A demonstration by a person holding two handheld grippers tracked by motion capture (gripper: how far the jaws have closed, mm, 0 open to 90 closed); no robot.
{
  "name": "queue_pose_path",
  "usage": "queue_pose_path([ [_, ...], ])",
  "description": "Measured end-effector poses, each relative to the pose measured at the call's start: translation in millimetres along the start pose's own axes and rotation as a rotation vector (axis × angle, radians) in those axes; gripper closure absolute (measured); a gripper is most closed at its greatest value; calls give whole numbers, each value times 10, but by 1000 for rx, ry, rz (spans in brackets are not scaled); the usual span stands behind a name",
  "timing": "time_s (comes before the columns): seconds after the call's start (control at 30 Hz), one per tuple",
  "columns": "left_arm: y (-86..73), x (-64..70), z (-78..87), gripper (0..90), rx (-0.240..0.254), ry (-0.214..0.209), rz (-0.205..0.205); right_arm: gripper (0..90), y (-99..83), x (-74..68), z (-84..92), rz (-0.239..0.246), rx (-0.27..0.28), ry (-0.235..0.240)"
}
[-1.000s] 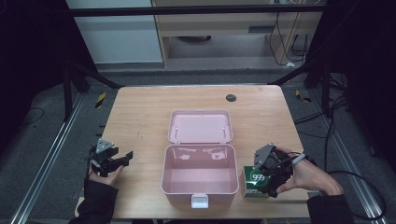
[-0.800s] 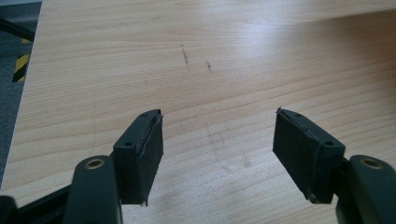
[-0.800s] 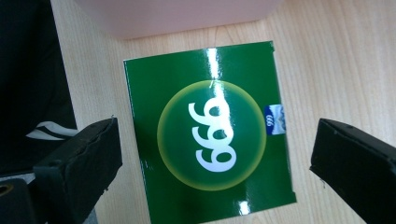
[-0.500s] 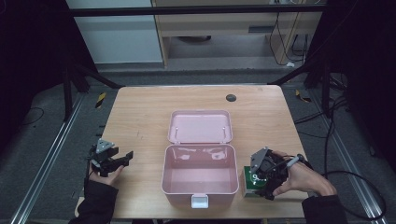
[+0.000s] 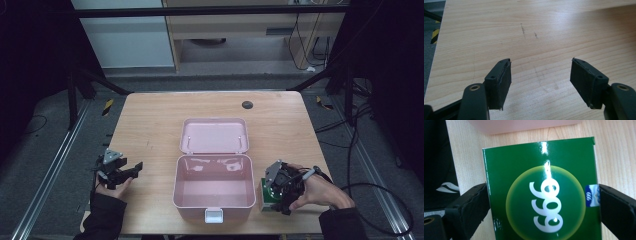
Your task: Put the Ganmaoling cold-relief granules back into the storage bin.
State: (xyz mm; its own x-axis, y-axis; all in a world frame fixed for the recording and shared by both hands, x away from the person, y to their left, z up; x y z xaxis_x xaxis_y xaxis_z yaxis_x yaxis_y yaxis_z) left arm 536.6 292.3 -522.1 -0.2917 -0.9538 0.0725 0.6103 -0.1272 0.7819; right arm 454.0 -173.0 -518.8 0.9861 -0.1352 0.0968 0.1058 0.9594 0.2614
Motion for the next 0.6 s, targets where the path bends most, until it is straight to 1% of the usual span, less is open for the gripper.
queue_pose_path([
  [0.17,-1,-3,-1,326,0,0,0,56,-5,1,-60,11,-19,16],
  [0.3,-2,-2,-3,327,-1,0,0,70,-23,4,-85,17,-33,18],
  [0.47,-3,0,-4,327,-2,0,-2,92,-26,11,-87,19,-33,20],
  [0.6,-2,-6,-2,327,-1,1,0,94,-36,15,-113,16,-28,24],
])
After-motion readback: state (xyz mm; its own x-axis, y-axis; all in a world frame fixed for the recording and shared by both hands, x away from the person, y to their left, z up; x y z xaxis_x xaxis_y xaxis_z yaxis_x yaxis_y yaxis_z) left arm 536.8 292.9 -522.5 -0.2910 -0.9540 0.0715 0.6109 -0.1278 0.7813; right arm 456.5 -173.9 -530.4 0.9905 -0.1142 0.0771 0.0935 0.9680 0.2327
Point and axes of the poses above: each handheld gripper's, and its own axes: z roughly backward along the jaws, y roughly out of its top, x roughly to its right, the point moved 9 cm from there along -z, roughly forward along the jaws, and after that the axes turned 3 degrees about z, right-handed, at the moved point
